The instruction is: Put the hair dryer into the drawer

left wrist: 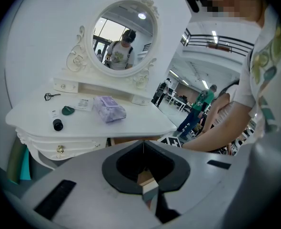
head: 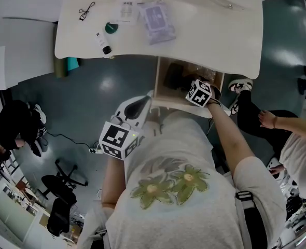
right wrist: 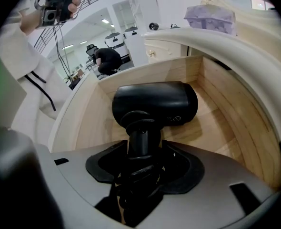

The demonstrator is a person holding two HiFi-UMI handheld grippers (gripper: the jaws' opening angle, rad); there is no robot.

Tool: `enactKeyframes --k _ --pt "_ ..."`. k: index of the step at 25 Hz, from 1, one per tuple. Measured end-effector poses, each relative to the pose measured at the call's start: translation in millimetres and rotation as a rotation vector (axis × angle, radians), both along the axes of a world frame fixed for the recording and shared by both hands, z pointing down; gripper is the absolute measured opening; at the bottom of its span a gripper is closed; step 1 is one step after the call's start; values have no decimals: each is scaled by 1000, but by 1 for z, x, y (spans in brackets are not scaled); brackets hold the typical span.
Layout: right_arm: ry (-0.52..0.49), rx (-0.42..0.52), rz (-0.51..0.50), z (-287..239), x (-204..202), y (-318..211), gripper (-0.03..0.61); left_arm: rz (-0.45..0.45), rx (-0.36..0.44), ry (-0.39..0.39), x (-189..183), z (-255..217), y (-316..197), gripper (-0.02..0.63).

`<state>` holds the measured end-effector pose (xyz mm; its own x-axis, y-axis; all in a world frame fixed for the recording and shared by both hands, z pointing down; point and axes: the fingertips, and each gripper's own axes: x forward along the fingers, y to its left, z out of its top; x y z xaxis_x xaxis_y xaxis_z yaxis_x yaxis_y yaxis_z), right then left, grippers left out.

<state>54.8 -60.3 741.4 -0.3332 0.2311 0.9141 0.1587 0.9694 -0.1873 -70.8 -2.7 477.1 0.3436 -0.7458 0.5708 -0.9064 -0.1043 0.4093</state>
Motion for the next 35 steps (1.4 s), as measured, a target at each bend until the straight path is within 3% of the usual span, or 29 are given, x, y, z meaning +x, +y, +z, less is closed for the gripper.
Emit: enactKeyframes --k 19,28,35 --pt "50 79 7 15 1 0 215 42 -3 5 5 3 -5 11" --pt "63 84 38 -3 4 -4 216 84 16 2 12 -2 -6 11" --pt "-18 79 153 -46 3 -8 215 138 50 -8 20 -11 -10 11"
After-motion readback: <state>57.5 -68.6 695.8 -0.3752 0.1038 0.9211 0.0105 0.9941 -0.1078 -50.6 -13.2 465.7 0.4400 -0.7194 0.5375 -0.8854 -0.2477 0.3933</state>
